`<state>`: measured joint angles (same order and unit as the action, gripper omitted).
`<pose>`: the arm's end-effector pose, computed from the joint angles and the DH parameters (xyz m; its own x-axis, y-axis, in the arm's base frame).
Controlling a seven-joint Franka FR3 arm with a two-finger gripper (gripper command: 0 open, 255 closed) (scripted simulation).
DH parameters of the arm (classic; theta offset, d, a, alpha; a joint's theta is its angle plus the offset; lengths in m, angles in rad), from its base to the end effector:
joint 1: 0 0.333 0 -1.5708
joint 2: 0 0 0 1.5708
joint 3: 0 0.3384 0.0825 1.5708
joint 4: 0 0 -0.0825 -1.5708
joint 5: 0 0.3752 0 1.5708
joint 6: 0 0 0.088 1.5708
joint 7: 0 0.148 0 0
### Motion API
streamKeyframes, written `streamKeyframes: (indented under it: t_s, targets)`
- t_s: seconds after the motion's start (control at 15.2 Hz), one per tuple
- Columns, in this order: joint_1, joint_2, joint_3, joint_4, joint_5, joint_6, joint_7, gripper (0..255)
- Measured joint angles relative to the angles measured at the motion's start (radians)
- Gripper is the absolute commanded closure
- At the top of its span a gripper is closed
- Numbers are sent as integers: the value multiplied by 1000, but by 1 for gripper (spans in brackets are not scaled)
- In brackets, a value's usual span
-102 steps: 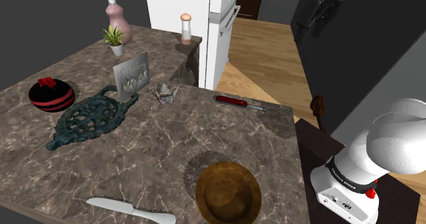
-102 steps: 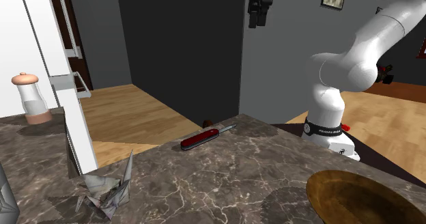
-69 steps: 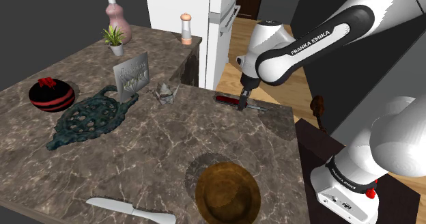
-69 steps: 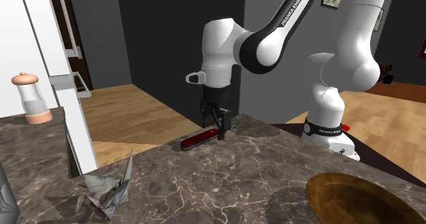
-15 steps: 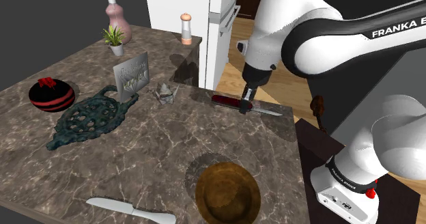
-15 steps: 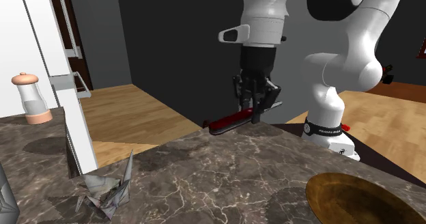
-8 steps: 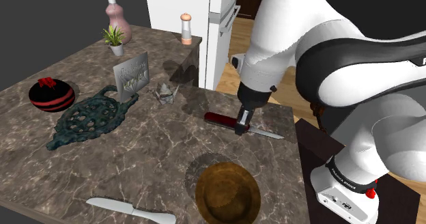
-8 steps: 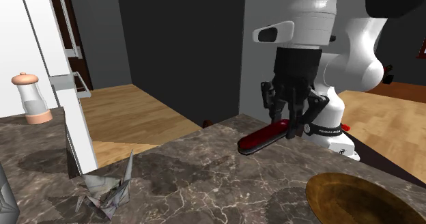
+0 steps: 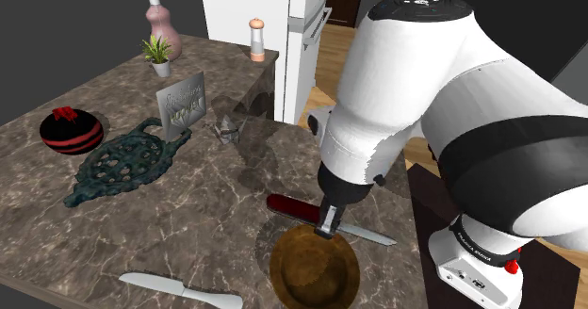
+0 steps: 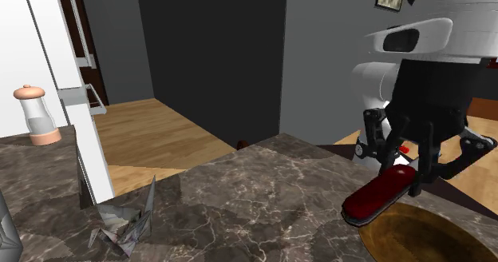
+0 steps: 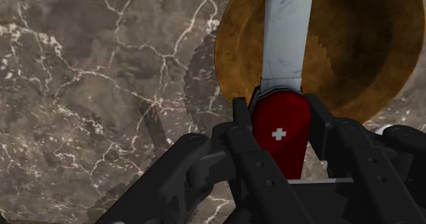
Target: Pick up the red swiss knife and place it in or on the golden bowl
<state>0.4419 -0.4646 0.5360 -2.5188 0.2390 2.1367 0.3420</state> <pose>0.2099 0.3409 0.4037 0.8922 0.4493 0.0464 0.4494 -0.8933 0.0098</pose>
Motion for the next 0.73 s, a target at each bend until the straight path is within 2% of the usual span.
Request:
streamKeyframes:
  t_s: [0.26,0.73]
  targets:
    - [18,47,81,40,5,15,98,255]
    - [7,109,118,-7,-6,122,123,255]
